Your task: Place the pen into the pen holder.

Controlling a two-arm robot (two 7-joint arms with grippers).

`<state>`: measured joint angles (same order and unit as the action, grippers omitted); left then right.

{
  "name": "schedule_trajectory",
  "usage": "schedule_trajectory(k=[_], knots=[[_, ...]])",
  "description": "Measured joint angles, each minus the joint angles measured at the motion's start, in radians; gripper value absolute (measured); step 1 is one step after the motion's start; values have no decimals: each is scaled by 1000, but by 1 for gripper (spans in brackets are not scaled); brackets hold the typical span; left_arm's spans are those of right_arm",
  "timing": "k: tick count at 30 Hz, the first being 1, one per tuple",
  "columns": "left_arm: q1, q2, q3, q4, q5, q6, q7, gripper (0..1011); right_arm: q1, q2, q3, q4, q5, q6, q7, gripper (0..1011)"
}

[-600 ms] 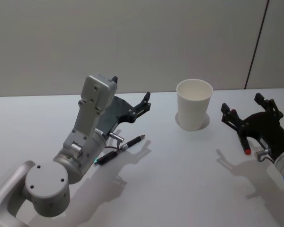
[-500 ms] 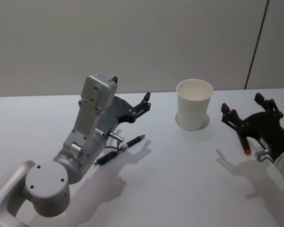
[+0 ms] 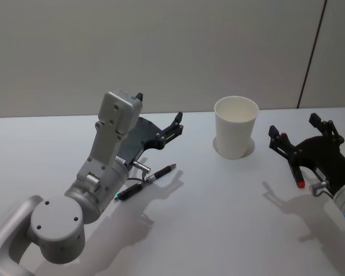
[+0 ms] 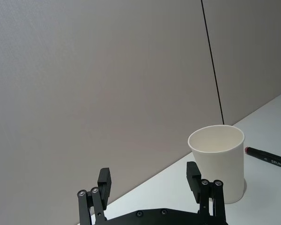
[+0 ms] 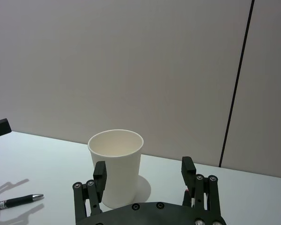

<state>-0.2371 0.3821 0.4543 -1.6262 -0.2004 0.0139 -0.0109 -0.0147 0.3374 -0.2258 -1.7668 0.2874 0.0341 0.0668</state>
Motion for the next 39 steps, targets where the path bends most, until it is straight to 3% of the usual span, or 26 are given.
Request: schedule_trajectory(k=[39], knots=[[0,0,0,0,0,0,0,1001,0,0,0,0,0,0,0,1002]])
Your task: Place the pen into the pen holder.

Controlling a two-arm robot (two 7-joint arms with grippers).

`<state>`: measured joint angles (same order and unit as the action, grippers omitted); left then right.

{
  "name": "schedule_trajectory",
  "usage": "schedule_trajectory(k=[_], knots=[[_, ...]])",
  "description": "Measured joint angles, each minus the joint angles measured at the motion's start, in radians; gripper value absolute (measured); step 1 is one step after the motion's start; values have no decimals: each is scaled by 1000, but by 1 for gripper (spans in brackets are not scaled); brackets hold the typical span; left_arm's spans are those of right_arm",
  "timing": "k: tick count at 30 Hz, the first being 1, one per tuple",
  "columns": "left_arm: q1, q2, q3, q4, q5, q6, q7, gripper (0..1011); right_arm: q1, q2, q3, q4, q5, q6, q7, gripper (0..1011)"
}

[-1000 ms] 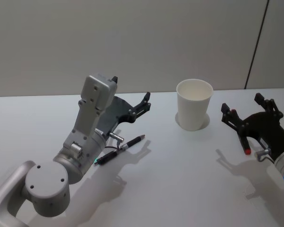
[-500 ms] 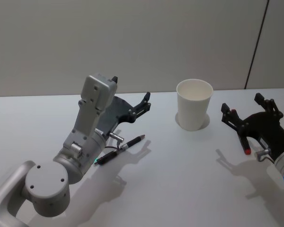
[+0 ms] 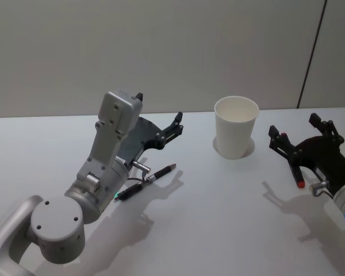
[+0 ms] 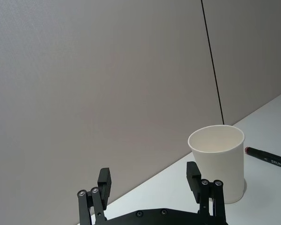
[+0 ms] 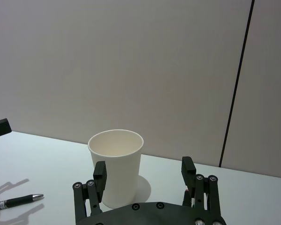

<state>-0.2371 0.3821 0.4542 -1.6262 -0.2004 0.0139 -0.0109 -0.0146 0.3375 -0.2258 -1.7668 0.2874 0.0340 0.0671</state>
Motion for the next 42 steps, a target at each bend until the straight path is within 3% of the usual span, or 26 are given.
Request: schedule_trajectory(k=[12,29,42], knots=[[0,0,0,0,0,0,0,1001,-13,18,15,-3,25,-3,9,1001],[0,0,0,0,0,0,0,1001,-101,71,58,-70,102,-3,-38,1001],[0,0,0,0,0,0,0,1001,-106,67,70,-91,134,69,-79,1002]])
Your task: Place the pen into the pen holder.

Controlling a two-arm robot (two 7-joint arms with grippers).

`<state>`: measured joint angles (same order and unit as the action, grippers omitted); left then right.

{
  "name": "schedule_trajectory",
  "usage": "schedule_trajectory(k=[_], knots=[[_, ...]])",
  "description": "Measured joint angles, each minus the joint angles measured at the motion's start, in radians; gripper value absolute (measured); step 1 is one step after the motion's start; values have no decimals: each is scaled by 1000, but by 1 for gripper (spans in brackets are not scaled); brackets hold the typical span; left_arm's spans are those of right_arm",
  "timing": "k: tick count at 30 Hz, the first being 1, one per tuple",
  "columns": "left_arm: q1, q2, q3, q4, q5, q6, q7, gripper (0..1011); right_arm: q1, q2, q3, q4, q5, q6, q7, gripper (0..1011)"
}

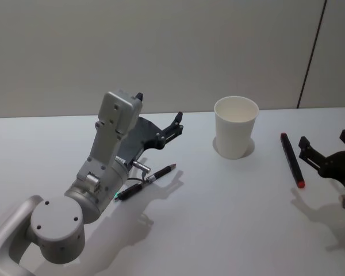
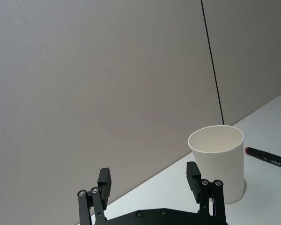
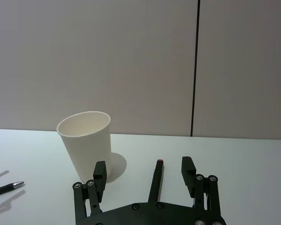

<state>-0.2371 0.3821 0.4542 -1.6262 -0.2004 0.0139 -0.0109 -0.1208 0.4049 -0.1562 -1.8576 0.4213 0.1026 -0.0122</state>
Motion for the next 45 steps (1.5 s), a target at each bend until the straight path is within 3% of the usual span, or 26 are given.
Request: schedule_trajectory(k=[10,23,34,45], knots=[[0,0,0,0,0,0,0,1001,64,-33,-6,30,-28,116,-28,1001],[0,0,0,0,0,0,0,1001,180,-101,-29,121,-80,282,-55,1001],[0,0,0,0,0,0,0,1001,253,-162,-51,216,-92,360,-73,1001],[0,0,0,0,0,0,0,1001,303,-211,-72,295,-116,397,-87,1001]])
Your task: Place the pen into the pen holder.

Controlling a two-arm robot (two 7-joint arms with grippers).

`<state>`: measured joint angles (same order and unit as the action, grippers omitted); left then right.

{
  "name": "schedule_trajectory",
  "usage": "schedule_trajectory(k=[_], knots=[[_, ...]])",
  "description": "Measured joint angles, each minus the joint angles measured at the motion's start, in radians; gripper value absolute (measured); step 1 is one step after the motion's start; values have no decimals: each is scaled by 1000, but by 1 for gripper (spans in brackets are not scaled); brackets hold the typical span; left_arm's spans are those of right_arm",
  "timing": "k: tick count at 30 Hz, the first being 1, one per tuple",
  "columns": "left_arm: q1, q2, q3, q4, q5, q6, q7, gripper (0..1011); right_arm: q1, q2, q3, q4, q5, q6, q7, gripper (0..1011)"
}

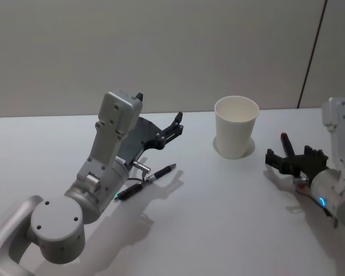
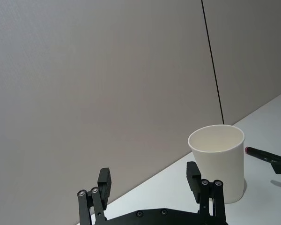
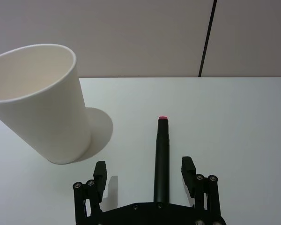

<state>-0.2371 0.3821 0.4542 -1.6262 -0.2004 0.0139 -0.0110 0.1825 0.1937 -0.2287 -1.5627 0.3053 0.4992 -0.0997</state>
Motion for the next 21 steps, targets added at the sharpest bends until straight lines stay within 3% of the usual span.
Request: schedule_trajectory(k=[21], knots=[[0,0,0,0,0,0,0,1001,36,-50,-13,89,-39,-6,-81,1001]])
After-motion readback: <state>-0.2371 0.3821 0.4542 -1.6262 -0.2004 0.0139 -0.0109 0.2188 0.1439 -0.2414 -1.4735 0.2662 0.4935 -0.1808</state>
